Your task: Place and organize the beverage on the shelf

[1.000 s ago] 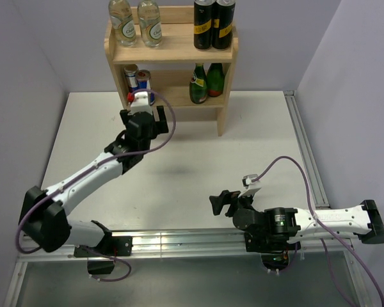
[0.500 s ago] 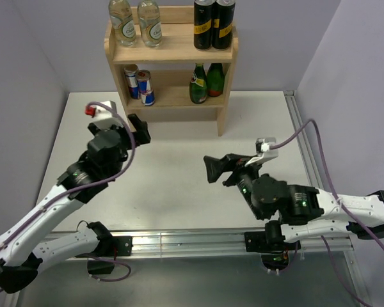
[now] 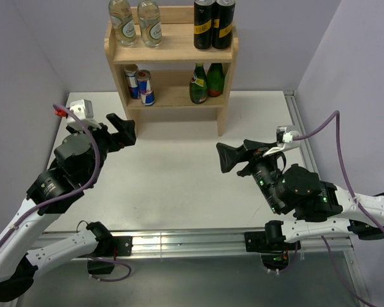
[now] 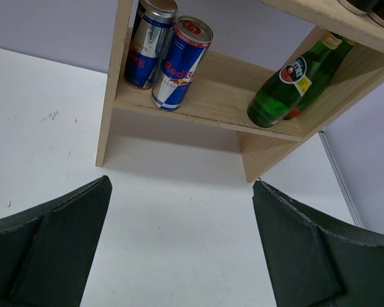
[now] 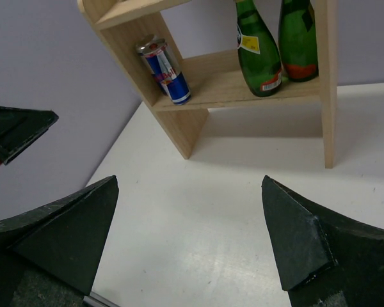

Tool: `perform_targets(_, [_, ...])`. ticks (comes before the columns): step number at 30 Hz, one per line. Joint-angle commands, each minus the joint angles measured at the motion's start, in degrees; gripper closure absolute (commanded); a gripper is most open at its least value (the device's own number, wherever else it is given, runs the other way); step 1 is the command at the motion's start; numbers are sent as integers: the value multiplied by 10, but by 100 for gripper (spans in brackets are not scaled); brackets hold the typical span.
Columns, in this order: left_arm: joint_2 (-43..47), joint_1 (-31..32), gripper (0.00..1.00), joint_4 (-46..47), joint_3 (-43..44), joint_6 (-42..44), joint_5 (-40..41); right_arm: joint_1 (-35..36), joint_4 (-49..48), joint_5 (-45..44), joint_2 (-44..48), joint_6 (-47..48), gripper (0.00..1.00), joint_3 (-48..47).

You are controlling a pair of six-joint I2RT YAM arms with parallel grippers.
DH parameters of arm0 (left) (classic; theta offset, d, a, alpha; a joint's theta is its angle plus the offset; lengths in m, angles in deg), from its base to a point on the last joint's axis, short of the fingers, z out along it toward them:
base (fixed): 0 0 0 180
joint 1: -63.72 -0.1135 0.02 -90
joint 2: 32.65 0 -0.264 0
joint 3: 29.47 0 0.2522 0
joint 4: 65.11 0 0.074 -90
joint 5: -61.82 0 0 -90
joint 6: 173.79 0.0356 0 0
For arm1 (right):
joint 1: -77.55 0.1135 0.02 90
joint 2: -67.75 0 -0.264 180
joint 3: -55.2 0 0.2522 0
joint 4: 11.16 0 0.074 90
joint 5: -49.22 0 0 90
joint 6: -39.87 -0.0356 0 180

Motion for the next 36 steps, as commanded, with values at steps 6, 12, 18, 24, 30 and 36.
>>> perform_targets(6, [13,1,1,5,-2,10,-23,4,-5,-7,7,21,0,-8])
perform_targets(12, [10,1,1,11,-9,14,-17,4,-7,-10,6,30,0,-11])
perform_targets(18, [11,1,1,18,-12,18,-13,3,-22,-9,8,40,0,-6])
perform_targets(24, [13,1,1,22,-16,20,-12,4,-26,-9,5,47,0,-5])
perform_targets(30, [16,1,1,23,-19,20,-12,3,-35,-7,6,53,0,-1])
perform_targets(36, [20,1,1,25,-24,21,-12,3,-47,-9,8,59,0,6])
